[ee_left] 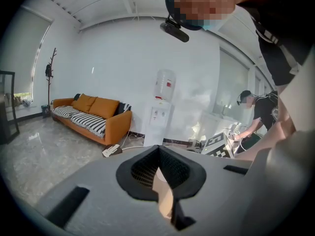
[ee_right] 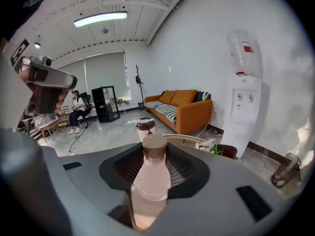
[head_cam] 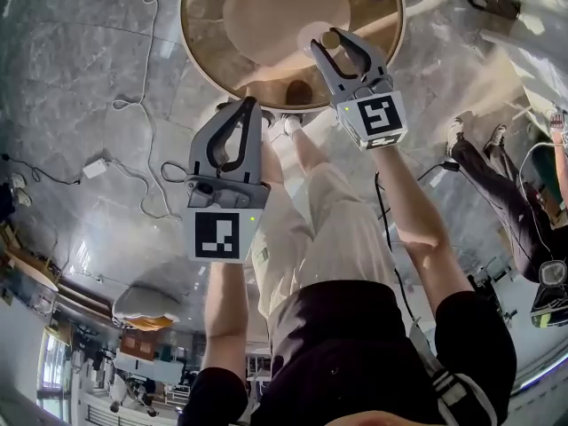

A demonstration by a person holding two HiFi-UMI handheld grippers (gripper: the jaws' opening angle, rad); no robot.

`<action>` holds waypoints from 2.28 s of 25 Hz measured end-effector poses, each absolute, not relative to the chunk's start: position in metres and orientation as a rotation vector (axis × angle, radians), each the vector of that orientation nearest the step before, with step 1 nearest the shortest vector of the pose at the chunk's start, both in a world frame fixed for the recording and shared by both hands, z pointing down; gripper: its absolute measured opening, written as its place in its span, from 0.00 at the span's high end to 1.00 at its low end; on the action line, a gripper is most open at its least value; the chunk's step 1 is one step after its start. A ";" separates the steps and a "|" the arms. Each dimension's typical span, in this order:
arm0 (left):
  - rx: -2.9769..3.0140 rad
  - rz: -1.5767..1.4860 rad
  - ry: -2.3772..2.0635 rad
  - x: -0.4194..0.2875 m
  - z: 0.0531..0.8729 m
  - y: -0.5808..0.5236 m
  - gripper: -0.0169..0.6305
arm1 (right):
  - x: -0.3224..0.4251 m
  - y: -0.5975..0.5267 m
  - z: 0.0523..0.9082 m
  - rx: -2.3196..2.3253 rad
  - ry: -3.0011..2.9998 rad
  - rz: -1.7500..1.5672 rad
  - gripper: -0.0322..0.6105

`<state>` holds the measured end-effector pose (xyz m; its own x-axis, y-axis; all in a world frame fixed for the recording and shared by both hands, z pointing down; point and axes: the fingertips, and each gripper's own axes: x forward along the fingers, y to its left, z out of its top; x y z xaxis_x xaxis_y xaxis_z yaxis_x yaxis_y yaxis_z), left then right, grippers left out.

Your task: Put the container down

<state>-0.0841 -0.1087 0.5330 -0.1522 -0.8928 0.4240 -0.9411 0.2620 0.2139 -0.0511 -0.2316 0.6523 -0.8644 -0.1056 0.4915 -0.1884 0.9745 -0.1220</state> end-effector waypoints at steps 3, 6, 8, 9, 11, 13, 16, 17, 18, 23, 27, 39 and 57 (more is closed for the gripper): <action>1.670 0.135 -2.066 -0.083 0.542 -0.112 0.95 | -0.054 -0.239 0.675 0.230 -2.595 0.228 0.73; 1.676 0.153 -2.061 -0.080 0.548 -0.115 0.95 | -0.055 -0.243 0.689 0.246 -2.580 0.236 0.73; 1.674 0.149 -2.057 -0.079 0.552 -0.118 0.95 | -0.056 -0.246 0.701 0.251 -2.573 0.246 0.73; 1.676 0.148 -2.052 -0.079 0.554 -0.120 0.95 | -0.056 -0.246 0.708 0.255 -2.568 0.249 0.73; 1.680 0.150 -2.032 -0.078 0.561 -0.122 0.95 | -0.057 -0.248 0.723 0.266 -2.555 0.252 0.73; 1.686 0.136 -2.014 -0.077 0.568 -0.125 0.95 | -0.058 -0.252 0.738 0.282 -2.541 0.252 0.73; 1.695 0.114 -2.010 -0.077 0.574 -0.129 0.95 | -0.059 -0.254 0.755 0.303 -2.520 0.254 0.73; 1.693 0.115 -2.009 -0.077 0.575 -0.130 0.95 | -0.059 -0.253 0.760 0.306 -2.513 0.254 0.73; 1.689 0.116 -2.007 -0.077 0.577 -0.130 0.95 | -0.058 -0.253 0.763 0.311 -2.507 0.256 0.73; 1.690 0.122 -1.992 -0.075 0.580 -0.132 0.95 | -0.059 -0.259 0.776 0.350 -2.483 0.267 0.73; 1.687 0.135 -1.980 -0.075 0.582 -0.130 0.95 | -0.061 -0.262 0.786 0.354 -2.460 0.255 0.73; 1.676 0.142 -1.967 -0.072 0.587 -0.130 0.95 | -0.057 -0.266 0.808 0.342 -2.398 0.194 0.73; 1.681 0.174 -1.952 -0.066 0.584 -0.130 0.95 | -0.057 -0.267 0.801 0.337 -2.395 0.175 0.74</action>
